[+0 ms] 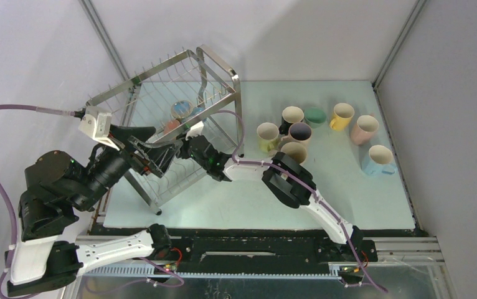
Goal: Unload the cups from the dish rack
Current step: Unload the cup from the dish rack.
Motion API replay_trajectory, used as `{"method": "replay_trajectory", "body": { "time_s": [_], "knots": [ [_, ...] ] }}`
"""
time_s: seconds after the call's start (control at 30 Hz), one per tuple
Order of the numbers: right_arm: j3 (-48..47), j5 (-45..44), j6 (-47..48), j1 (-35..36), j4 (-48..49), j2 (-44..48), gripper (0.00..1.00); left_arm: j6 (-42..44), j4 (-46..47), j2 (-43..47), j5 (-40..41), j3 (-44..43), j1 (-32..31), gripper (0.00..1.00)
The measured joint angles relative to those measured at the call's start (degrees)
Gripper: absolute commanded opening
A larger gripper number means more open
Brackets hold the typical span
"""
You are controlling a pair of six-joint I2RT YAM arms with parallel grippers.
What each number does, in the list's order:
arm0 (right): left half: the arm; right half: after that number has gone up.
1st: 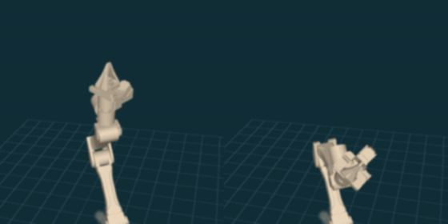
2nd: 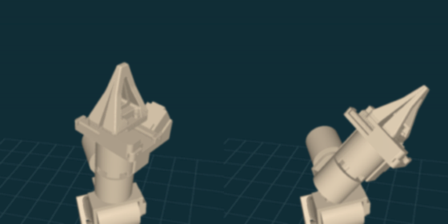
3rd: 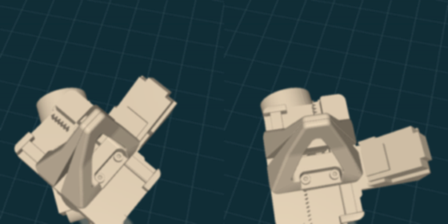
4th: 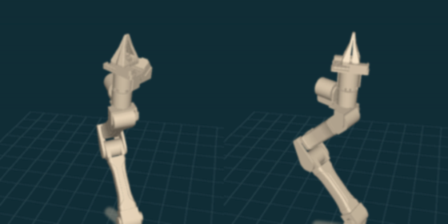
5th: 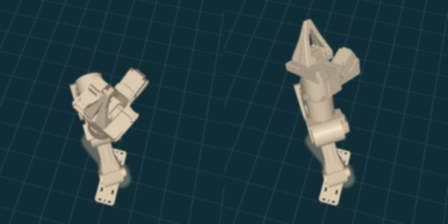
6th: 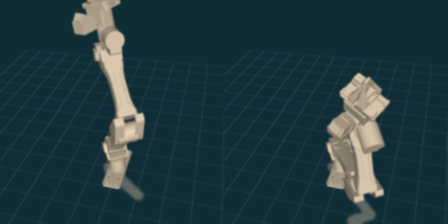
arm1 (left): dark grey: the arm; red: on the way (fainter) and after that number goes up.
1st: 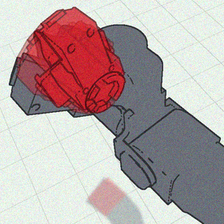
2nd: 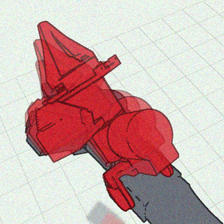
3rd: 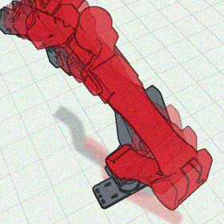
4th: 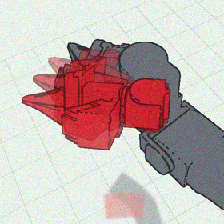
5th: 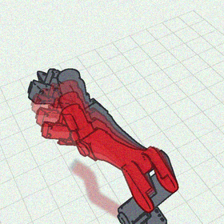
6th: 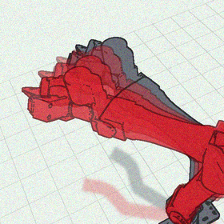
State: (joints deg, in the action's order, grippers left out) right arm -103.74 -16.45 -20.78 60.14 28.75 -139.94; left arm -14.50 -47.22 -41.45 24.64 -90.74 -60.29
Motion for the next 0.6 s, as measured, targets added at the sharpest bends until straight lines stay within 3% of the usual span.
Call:
{"method": "replay_trajectory", "body": {
  "time_s": [0.27,0.4,0.53,0.6],
  "knots": [
    [-0.4,0.0,-0.2,0.0,-1.1,-0.6,0.38,0.0,0.0,0.0,0.0,0.0,0.0,1.00],
    [-0.4,0.2,-0.2,0.0,-1.2,-0.6,0.24,0.0,0.0,0.0,0.0,0.0,0.0,1.00],
    [-0.3,0.7,-0.2,0.0,-1.0,-0.6,0.04,0.0,0.0,0.0,0.0,0.0,0.0,1.00],
    [0.0,1.2,-0.1,0.0,-0.4,-0.6,0.00,-0.1,0.0,0.0,0.0,0.0,0.0,1.00]
  ]
}}
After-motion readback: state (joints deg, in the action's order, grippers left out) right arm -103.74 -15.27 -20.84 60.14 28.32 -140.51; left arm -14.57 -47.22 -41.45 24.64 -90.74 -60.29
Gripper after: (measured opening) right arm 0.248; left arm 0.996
